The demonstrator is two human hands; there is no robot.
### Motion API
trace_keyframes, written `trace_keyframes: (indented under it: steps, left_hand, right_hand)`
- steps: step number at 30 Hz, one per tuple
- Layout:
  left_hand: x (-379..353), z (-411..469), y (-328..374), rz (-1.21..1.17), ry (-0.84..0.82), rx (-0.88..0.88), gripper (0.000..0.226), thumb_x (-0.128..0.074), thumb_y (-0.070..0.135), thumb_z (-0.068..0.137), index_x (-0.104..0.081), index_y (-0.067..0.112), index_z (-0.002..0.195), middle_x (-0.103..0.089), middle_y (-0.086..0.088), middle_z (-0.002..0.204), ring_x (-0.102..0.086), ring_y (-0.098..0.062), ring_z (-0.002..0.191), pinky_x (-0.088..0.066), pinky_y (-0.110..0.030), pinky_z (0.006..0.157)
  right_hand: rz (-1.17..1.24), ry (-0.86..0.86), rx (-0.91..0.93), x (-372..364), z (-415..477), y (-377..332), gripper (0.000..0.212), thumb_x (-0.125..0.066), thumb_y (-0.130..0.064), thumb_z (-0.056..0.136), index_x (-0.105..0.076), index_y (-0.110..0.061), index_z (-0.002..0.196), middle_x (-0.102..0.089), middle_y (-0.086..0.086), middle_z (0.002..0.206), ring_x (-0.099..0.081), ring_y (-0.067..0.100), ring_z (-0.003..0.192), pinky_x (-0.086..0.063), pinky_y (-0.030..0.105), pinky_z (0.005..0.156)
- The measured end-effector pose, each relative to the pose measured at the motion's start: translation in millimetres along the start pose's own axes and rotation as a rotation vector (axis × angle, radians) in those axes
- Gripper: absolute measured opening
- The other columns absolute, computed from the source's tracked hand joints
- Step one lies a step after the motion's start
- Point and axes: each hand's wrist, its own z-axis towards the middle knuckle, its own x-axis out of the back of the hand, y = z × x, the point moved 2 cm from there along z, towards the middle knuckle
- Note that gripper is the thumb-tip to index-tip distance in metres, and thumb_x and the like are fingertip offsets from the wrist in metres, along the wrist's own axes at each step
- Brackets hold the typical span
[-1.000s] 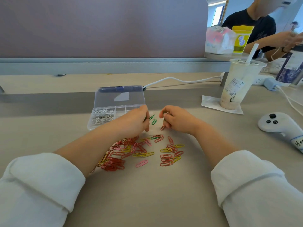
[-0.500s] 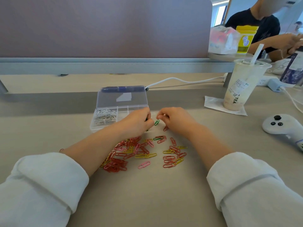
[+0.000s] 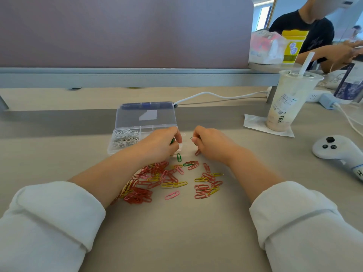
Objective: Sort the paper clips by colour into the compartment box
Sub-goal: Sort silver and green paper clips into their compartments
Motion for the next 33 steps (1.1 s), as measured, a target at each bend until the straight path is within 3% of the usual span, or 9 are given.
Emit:
trace_keyframes:
  steps: [3,7,10,13,16,19,23,33]
  left_hand:
    - [4,0,0,0.074,0.006,-0.050,0.020,-0.037,0.018,0.097,-0.056,0.018,0.102,-0.063,0.010,0.071,-0.047,0.001,0.053,-0.038,-0.007,0.049]
    - [7,-1,3,0.226,-0.011,-0.120,0.030,-0.038,0.036,0.097,-0.063,0.020,0.090,-0.051,0.012,0.061,-0.044,0.002,0.055,-0.031,-0.013,0.050]
    - [7,-2,2,0.301,0.007,-0.139,0.036,-0.036,0.041,0.097,-0.058,0.022,0.076,-0.045,0.013,0.060,-0.040,0.000,0.058,-0.028,-0.017,0.054]
    - [5,-1,-1,0.349,0.023,-0.143,0.039,-0.037,0.046,0.095,-0.050,0.022,0.067,-0.045,0.010,0.060,-0.041,-0.004,0.058,-0.030,-0.025,0.054]
    - [4,-1,-2,0.432,0.006,-0.178,0.024,-0.052,0.049,0.087,-0.059,0.026,0.085,-0.042,0.014,0.064,-0.040,-0.004,0.062,-0.030,-0.025,0.055]
    - [3,-2,-1,0.463,-0.040,-0.208,0.021,-0.057,0.039,0.087,-0.061,0.034,0.107,-0.039,0.016,0.067,-0.040,-0.009,0.073,-0.032,-0.024,0.065]
    - [4,-3,0,0.484,-0.047,-0.224,0.017,-0.056,0.033,0.088,-0.064,0.032,0.103,-0.046,0.012,0.077,-0.041,-0.010,0.076,-0.038,-0.025,0.070]
    - [12,-3,-2,0.517,-0.091,-0.207,0.018,-0.054,0.035,0.090,-0.062,0.032,0.106,-0.037,0.017,0.068,-0.038,-0.006,0.072,-0.032,-0.023,0.068]
  right_hand:
    - [0.070,-0.036,0.028,0,-1,-1,0.013,-0.034,-0.022,0.099,-0.041,-0.015,0.091,-0.057,0.006,0.089,-0.053,0.025,0.086,-0.037,0.031,0.072]
    - [0.305,-0.056,0.040,4,-7,-6,0.015,-0.037,-0.012,0.097,-0.050,-0.019,0.096,-0.055,-0.006,0.065,-0.056,0.009,0.069,-0.040,0.018,0.061]
    - [0.305,-0.101,0.068,8,-10,-6,0.027,-0.038,-0.003,0.095,-0.062,-0.012,0.103,-0.056,-0.006,0.067,-0.049,-0.009,0.050,-0.037,0.004,0.053]
    - [0.267,-0.134,0.039,8,-11,-4,0.028,-0.039,-0.003,0.095,-0.066,-0.009,0.097,-0.053,-0.007,0.069,-0.047,-0.004,0.054,-0.036,0.002,0.053]
    - [0.236,-0.170,0.035,9,-13,-4,0.022,-0.045,-0.017,0.096,-0.066,-0.015,0.093,-0.053,-0.009,0.072,-0.047,0.000,0.065,-0.037,0.004,0.054]
    - [0.207,-0.192,0.067,9,-14,-3,0.012,-0.067,-0.029,0.083,-0.070,-0.018,0.086,-0.050,-0.012,0.060,-0.044,0.003,0.055,-0.035,0.013,0.053]
    - [0.226,-0.224,0.071,9,-15,-3,0.010,-0.078,-0.021,0.073,-0.072,-0.017,0.080,-0.042,-0.012,0.042,-0.040,0.000,0.040,-0.030,0.011,0.046]
    - [0.150,-0.142,0.066,11,-16,-5,0.009,-0.069,-0.025,0.082,-0.071,-0.017,0.085,-0.046,-0.009,0.057,-0.040,0.007,0.053,-0.034,0.017,0.053]
